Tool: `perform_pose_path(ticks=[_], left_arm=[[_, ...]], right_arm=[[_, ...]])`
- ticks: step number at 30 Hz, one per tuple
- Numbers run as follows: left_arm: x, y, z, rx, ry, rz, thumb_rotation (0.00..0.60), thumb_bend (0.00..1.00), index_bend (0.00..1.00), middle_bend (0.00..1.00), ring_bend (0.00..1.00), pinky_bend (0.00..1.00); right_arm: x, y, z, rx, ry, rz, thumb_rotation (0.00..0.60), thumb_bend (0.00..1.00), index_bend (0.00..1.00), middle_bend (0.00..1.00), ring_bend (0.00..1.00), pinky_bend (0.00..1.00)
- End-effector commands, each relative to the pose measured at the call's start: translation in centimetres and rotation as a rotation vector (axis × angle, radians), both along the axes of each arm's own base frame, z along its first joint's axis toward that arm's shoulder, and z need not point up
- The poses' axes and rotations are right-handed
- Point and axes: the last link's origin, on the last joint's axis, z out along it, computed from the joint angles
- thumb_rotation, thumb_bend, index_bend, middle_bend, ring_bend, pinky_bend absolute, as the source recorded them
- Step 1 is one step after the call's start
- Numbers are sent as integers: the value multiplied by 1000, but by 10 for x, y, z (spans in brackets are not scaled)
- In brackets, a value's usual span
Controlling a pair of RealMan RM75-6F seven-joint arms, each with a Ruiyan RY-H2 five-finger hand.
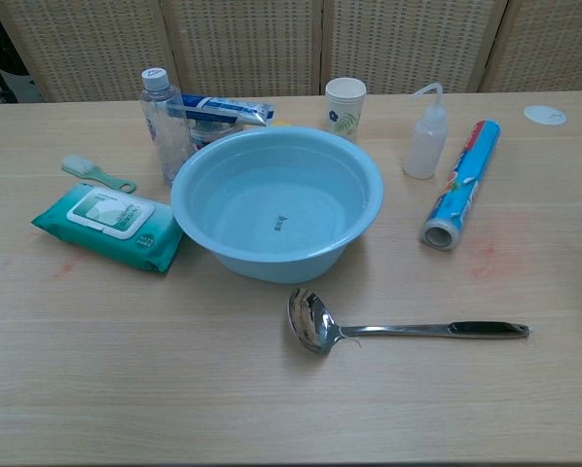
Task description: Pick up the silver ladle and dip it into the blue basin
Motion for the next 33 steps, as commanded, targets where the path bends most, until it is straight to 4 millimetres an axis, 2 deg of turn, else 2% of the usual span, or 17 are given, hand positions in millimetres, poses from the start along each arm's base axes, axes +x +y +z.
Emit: perform_pose_path(ticks=[1, 7, 14, 16, 17, 18, 19, 20, 21, 23, 26, 28, 33], left_arm=[[0, 0, 1, 2, -1, 1, 600, 0, 0, 0, 0, 47], [-1, 0, 2, 11, -4, 3, 600, 0, 0, 0, 0, 47], [-2, 1, 5, 15, -12, 8, 600, 0, 0, 0, 0, 47], [-3, 2, 5, 14, -15, 12, 600, 0, 0, 0, 0, 47], [-4, 2, 5, 14, -15, 13, 600, 0, 0, 0, 0, 47], [-4, 2, 5, 13, -17, 14, 600, 0, 0, 0, 0, 47], [-4, 3, 5, 13, -17, 15, 600, 0, 0, 0, 0, 47], [-5, 3, 5, 12, -18, 18, 600, 0, 0, 0, 0, 47], [-5, 4, 5, 11, -19, 20, 600, 0, 0, 0, 0, 47], [-6, 4, 6, 9, -21, 22, 600, 0, 0, 0, 0, 47], [-6, 5, 5, 7, -24, 24, 600, 0, 0, 0, 0, 47], [-7, 5, 5, 6, -25, 25, 600, 0, 0, 0, 0, 47], [-7, 5, 6, 4, -26, 23, 600, 0, 0, 0, 0, 47]], right_arm=[[4, 0, -6, 35, 6, 14, 600, 0, 0, 0, 0, 0], [28, -5, -32, 142, 8, 41, 600, 0, 0, 0, 0, 0], [57, -21, -68, 207, 51, 88, 600, 0, 0, 9, 0, 0], [64, -25, -78, 212, 58, 95, 600, 0, 0, 77, 14, 0], [66, -26, -80, 211, 61, 97, 600, 0, 0, 160, 72, 20], [68, -28, -84, 209, 65, 98, 600, 0, 0, 227, 135, 56], [70, -29, -87, 207, 66, 100, 600, 0, 0, 331, 256, 149], [75, -31, -93, 198, 67, 116, 600, 0, 0, 433, 379, 291], [78, -33, -97, 186, 69, 122, 600, 0, 0, 498, 452, 396], [80, -35, -105, 171, 74, 116, 600, 0, 6, 667, 624, 694], [85, -35, -113, 170, 80, 84, 600, 0, 88, 802, 762, 946], [88, -35, -118, 172, 86, 69, 600, 0, 156, 844, 807, 998], [93, -35, -129, 195, 144, 13, 600, 0, 239, 863, 824, 1000]])
